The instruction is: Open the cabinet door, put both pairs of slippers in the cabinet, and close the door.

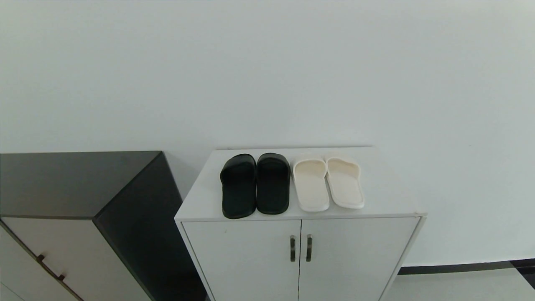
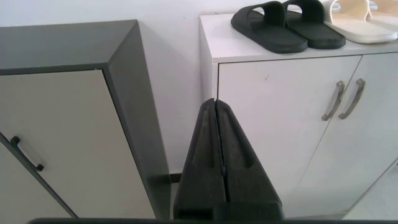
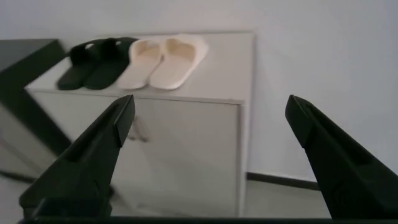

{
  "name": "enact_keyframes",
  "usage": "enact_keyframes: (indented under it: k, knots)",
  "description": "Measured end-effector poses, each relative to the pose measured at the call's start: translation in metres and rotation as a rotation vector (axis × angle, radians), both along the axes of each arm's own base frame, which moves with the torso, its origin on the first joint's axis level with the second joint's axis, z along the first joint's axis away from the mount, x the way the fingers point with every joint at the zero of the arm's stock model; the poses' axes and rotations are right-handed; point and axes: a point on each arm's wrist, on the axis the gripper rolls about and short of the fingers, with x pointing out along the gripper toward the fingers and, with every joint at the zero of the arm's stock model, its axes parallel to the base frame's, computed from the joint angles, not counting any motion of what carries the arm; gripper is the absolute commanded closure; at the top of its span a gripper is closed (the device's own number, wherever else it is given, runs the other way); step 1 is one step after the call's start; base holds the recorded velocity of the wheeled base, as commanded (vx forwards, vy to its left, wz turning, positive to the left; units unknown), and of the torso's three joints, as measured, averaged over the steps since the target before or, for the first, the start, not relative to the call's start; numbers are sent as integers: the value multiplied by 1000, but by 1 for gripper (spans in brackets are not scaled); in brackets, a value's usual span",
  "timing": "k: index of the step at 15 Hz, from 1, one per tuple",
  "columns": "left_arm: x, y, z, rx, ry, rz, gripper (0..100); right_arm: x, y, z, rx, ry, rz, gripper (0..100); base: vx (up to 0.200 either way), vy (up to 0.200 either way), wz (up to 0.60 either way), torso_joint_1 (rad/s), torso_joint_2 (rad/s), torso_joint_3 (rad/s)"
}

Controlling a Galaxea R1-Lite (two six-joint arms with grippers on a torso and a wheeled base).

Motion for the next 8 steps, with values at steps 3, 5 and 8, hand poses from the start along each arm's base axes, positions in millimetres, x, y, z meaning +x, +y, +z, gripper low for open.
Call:
enact_keyframes:
  k: [3,5,8]
  knots:
    - [0,0,0,0,0,0,100,30,32,12,84,116,150,0,0,0,0,0,0,0]
    - [0,0,0,0,0,0,100,46,61,23,110,166,198,0,0,0,0,0,0,0]
    - [0,0,0,0,0,0,100,77,100,30,101,201,174,0,0,0,0,0,0,0]
